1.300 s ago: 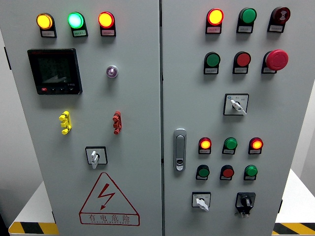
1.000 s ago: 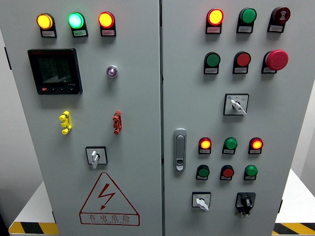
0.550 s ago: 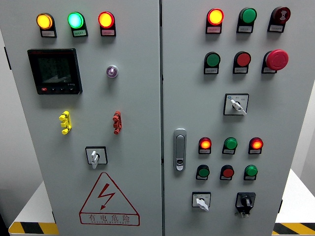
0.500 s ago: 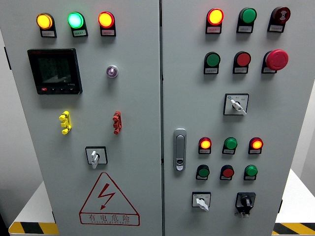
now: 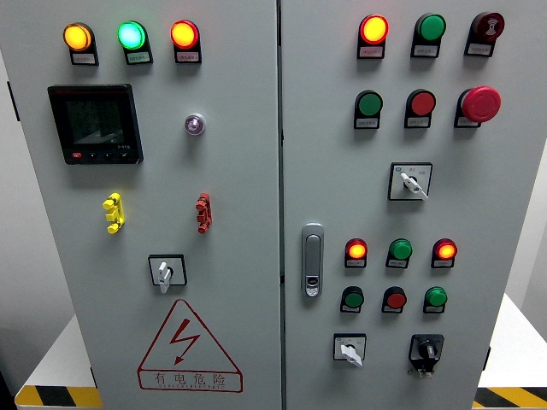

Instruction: Turn on light switch 1

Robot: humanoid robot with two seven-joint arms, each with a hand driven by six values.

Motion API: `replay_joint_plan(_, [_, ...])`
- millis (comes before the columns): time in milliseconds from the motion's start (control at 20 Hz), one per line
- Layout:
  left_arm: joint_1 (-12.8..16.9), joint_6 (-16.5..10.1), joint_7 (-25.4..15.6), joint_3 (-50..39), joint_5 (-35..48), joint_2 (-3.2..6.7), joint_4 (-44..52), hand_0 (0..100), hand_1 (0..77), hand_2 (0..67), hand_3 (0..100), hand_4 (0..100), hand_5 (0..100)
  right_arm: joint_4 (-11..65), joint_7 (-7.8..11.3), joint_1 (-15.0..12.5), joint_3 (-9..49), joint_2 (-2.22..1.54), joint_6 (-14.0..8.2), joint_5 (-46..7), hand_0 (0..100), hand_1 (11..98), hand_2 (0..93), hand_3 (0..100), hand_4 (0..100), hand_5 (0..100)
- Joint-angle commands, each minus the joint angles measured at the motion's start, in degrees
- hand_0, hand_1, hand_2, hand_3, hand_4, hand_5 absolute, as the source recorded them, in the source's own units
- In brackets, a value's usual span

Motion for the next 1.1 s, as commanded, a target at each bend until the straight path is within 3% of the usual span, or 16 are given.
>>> replay_joint_plan(0, [0.2, 0.0, -0.3, -11.8, 11.3, -0.92, -0.4, 0, 3.1, 0.0, 0, 0, 0, 0.0, -0.01, 0.0, 0.0, 0.0, 0.0, 0.0, 0, 19.7, 0.0, 20, 19, 11])
replay_joint_plan(100, [0.8, 0.1, -0.3, -18.0, 19.1, -1.36, -4.4, 0, 4.0, 0.0, 0, 0, 0, 0.0, -0.01, 0.0, 0.1, 0.0, 0.0, 0.0, 0, 19.6, 0.0, 20, 19, 11])
replay_joint_plan(200, [4.1, 0.9, -0.3, -18.9, 24.0, -1.45, -11.7, 0, 4.4, 0.0, 0, 0, 0, 0.1, -0.01, 0.0, 0.1, -0.09, 0.0, 0.0, 0, 19.6, 0.0, 20, 19, 11])
replay_joint_plan(350, [6.5, 5.0, -0.1, -19.6, 24.2, -1.19, -23.3, 0, 4.5, 0.0, 0, 0, 0, 0.1, -0.01, 0.0, 0.0, 0.0, 0.0, 0.0, 0, 19.6, 0.0, 20, 19, 11])
replay_joint_plan(450, [6.9, 6.0, -0.3, -21.2, 24.2, -1.19, -30.4, 0, 5.6, 1.9, 0, 0, 0, 0.0, -0.01, 0.0, 0.0, 0.0, 0.0, 0.0, 0, 19.6, 0.0, 20, 19, 11])
replay_joint_plan(700, [8.3, 6.8, -0.3, -27.5, 24.1, -0.92, -49.0, 0, 12.8, 7.9, 2, 18, 11, 0.0, -0.01, 0.0, 0.0, 0.0, 0.0, 0.0, 0, 19.6, 0.0, 20, 19, 11])
replay_joint_plan(1050, [9.4, 6.7, -0.4, -30.7, 24.1, -0.75, -73.7, 0, 21.2, 12.4, 19, 45, 36, 0.0, -0.01, 0.0, 0.0, 0.0, 0.0, 0.0, 0, 19.7, 0.0, 20, 19, 11])
